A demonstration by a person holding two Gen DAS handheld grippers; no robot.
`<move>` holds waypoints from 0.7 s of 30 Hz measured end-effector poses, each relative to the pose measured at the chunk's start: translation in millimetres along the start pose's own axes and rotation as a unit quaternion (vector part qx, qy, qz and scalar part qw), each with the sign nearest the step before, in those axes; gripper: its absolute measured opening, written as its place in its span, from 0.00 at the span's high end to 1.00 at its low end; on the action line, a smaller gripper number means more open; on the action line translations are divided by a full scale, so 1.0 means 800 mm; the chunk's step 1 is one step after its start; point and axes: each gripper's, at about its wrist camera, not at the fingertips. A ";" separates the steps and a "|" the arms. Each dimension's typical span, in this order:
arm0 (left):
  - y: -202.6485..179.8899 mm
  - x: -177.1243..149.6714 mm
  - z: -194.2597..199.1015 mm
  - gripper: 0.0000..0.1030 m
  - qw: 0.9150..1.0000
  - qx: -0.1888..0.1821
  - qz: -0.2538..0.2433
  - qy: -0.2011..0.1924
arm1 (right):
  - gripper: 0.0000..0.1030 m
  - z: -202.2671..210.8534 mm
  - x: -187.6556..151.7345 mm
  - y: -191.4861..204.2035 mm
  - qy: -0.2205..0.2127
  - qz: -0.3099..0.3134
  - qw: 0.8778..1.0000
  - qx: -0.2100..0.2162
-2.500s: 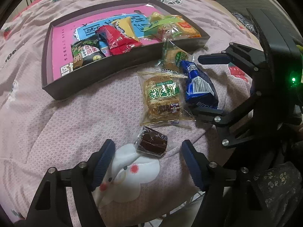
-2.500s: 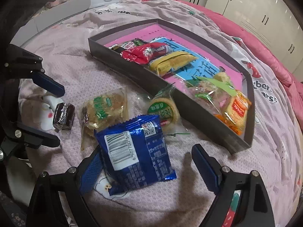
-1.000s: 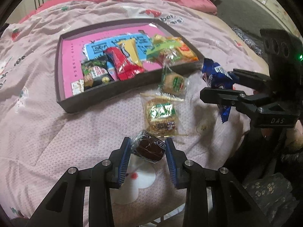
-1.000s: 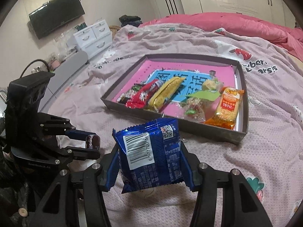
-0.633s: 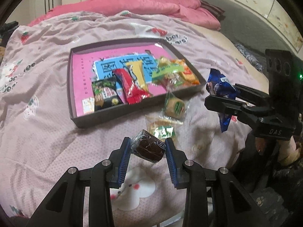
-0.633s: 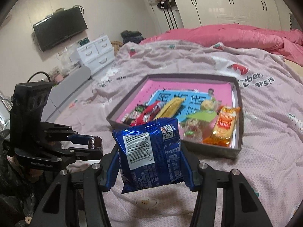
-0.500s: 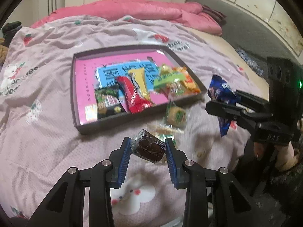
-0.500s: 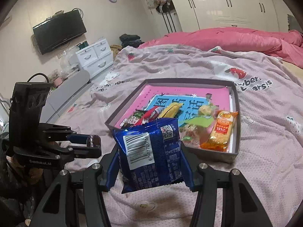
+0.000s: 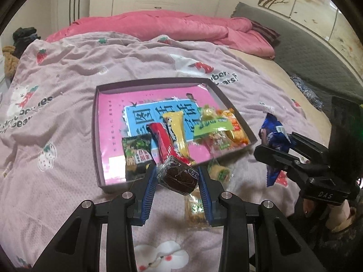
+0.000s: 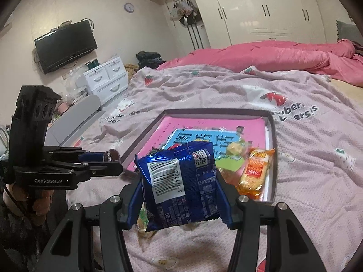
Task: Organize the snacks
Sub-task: 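Carry the chocolate and blue biscuit pack over the tray with both grippers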
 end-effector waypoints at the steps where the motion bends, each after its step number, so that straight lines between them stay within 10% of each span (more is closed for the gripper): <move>1: 0.002 0.002 -0.001 0.64 1.000 0.000 0.003 0.000 | 0.46 0.001 0.002 -0.002 -0.003 -0.002 1.000 -0.001; 21: 0.042 0.033 -0.033 0.64 0.998 0.028 0.061 -0.017 | 0.46 0.002 0.019 -0.041 -0.030 -0.048 0.997 -0.049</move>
Point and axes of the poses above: each gripper's, at about its wrist camera, not at the fingertips, and z roughly against the way its jaws point, y to its left, x to its top, and after that the axes turned 10 degrees about y, right-handed
